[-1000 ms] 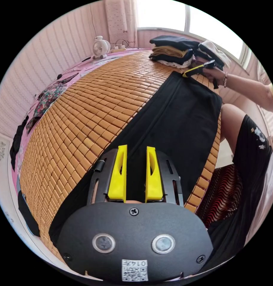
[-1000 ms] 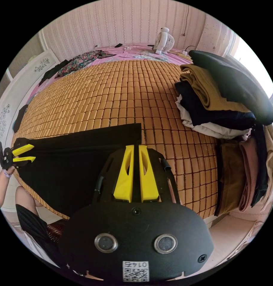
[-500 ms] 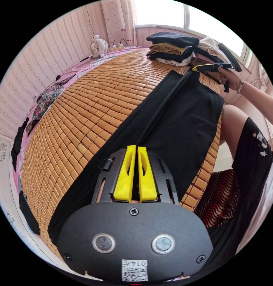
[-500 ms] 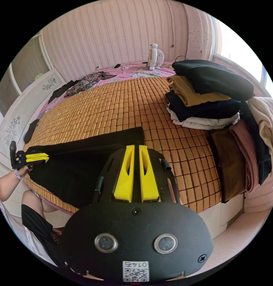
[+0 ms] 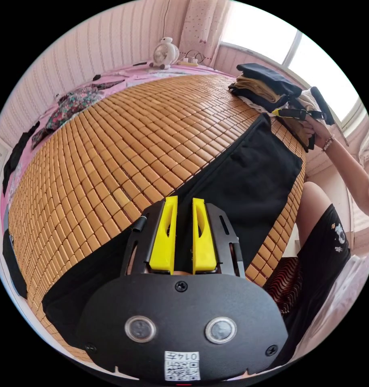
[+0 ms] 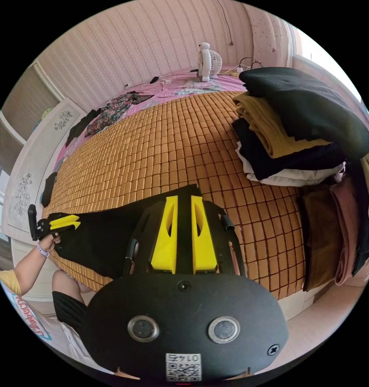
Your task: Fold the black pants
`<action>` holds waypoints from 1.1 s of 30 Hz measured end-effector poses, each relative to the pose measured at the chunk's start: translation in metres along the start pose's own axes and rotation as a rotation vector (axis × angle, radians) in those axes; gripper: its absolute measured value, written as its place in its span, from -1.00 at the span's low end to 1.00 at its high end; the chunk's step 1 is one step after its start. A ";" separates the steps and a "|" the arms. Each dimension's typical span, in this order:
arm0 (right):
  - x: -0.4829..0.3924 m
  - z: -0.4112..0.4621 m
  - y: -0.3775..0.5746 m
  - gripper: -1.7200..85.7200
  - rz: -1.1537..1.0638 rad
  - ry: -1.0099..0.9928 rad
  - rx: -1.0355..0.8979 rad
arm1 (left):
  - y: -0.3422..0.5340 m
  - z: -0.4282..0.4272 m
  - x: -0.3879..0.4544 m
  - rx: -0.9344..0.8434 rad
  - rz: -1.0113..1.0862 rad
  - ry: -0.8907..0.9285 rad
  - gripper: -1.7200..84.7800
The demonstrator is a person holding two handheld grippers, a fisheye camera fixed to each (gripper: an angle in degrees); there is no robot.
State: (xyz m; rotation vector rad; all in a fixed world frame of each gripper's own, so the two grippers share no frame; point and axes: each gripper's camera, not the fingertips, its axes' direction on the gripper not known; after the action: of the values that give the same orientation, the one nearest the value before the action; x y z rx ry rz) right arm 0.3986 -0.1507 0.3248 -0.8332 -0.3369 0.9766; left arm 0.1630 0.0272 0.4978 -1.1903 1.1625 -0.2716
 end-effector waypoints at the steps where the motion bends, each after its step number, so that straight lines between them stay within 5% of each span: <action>1: -0.002 -0.005 0.012 -0.85 -0.022 0.018 0.016 | 0.006 -0.010 -0.002 0.035 -0.016 -0.005 -0.86; 5: 0.007 -0.017 0.070 -0.83 -0.009 0.128 -0.044 | 0.039 -0.055 0.009 0.163 -0.010 -0.033 -0.84; 10: 0.038 -0.009 0.118 -0.86 0.207 -0.004 -0.121 | 0.096 -0.067 0.019 0.099 -0.041 0.070 -0.83; 25: 0.040 0.031 0.112 -0.81 0.239 -0.025 -0.192 | 0.163 -0.128 -0.025 0.112 -0.265 0.031 -0.87; 30: 0.006 0.073 0.104 -0.86 0.137 0.100 -0.239 | 0.175 -0.127 -0.043 0.083 -0.353 -0.035 -0.88; 33: -0.033 0.094 0.102 -0.89 -0.107 0.223 -0.256 | 0.177 -0.108 -0.057 0.017 -0.387 0.000 -0.89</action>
State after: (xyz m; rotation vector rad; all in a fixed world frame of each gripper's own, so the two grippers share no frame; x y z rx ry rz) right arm 0.2643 -0.1042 0.3132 -1.1351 -0.3147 0.7415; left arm -0.0182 0.0786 0.3926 -1.3963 0.9205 -0.5724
